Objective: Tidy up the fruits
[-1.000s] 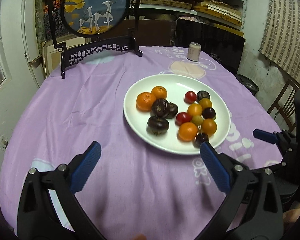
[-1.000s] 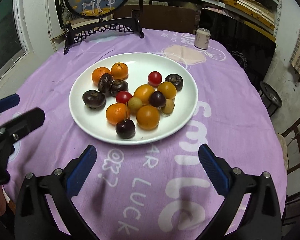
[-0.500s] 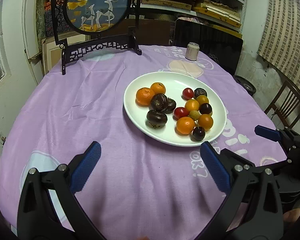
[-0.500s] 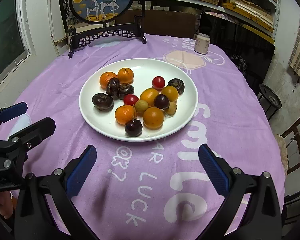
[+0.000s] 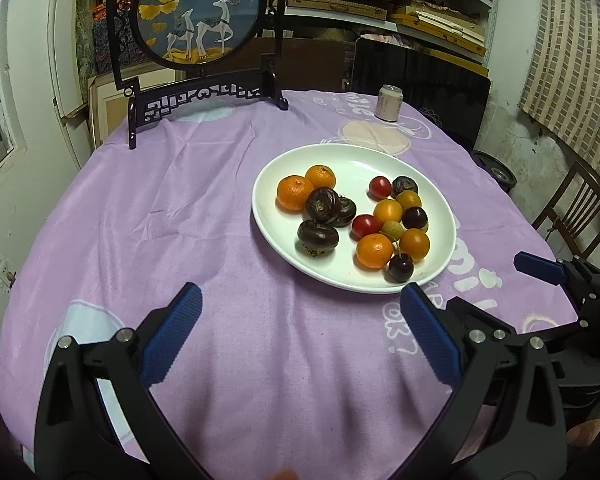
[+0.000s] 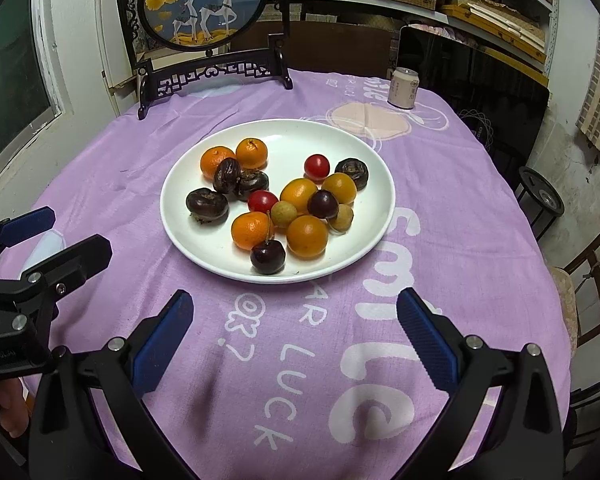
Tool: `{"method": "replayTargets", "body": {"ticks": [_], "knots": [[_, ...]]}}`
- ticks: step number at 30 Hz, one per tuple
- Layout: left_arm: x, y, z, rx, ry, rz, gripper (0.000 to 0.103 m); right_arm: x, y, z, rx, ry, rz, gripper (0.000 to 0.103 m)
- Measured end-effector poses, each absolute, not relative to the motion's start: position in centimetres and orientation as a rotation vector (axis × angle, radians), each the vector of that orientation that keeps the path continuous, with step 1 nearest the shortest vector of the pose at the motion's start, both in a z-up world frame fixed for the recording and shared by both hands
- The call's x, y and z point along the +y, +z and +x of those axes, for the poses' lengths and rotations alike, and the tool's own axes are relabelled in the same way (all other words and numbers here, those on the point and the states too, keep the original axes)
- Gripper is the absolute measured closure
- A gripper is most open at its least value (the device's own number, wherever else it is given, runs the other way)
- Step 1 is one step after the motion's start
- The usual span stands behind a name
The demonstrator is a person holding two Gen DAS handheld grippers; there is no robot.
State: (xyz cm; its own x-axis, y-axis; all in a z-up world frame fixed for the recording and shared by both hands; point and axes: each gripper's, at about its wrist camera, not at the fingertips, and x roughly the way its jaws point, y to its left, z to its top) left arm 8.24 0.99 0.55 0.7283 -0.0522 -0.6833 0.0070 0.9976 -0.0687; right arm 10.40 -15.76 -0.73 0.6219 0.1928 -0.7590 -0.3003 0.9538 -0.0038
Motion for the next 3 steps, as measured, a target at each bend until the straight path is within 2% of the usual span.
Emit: {"method": "replayTargets", "body": {"ticks": [3], "knots": [[1.01, 0.52, 8.23, 0.755, -0.032, -0.064, 0.002, -15.79, -0.73, 10.41, 0.854, 0.285, -0.135, 0.001]]}}
